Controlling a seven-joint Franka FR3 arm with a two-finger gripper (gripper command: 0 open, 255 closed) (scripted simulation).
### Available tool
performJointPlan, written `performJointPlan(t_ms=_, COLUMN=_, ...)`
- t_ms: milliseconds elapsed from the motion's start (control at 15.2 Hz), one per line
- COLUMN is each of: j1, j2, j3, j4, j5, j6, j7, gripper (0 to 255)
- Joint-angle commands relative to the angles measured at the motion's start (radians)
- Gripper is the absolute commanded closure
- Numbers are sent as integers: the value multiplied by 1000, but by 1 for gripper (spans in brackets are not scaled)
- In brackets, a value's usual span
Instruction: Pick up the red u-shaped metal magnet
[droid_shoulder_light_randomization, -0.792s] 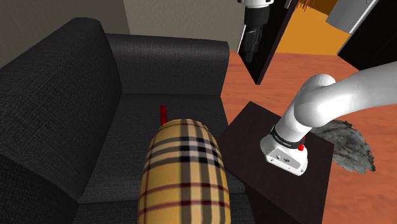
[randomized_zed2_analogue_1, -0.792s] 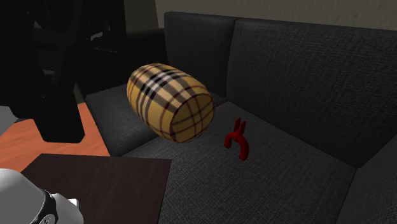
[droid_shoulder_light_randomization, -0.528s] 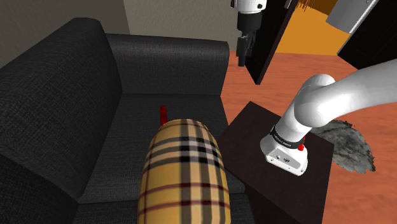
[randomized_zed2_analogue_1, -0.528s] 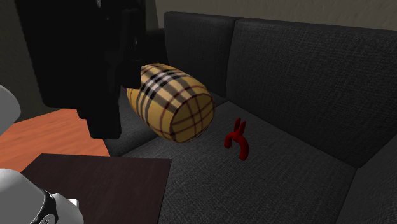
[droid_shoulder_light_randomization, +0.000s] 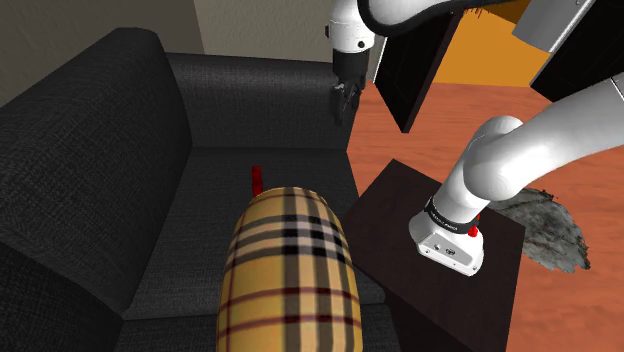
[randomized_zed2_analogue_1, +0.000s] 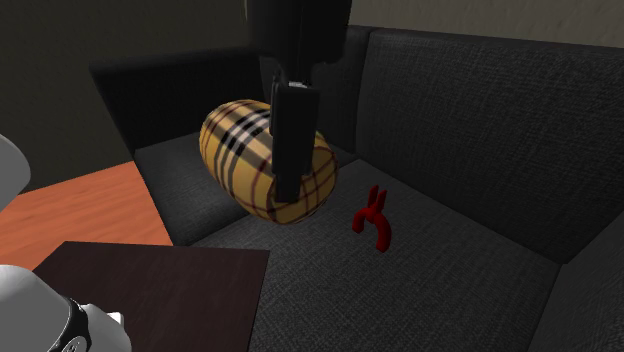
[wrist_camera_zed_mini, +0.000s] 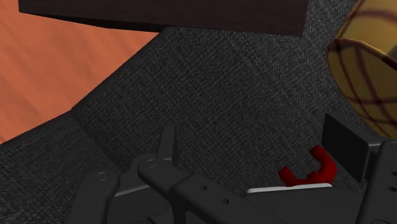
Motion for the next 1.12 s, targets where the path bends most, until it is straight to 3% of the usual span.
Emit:
performJointPlan(t_ms=0, j1=6, j2=50, j3=37, j4=4, j5=9, j6=65, j7=46, gripper=0)
performJointPlan(t_ms=528, j1=2, j2=311, j3=172, j4=97, j5=-42, j6=291, j7=241, gripper=0)
performJointPlan(t_ms=1056, j1=13, j2=626, j3=255, j4=284, j5=-242, j6=431, j7=494, gripper=0)
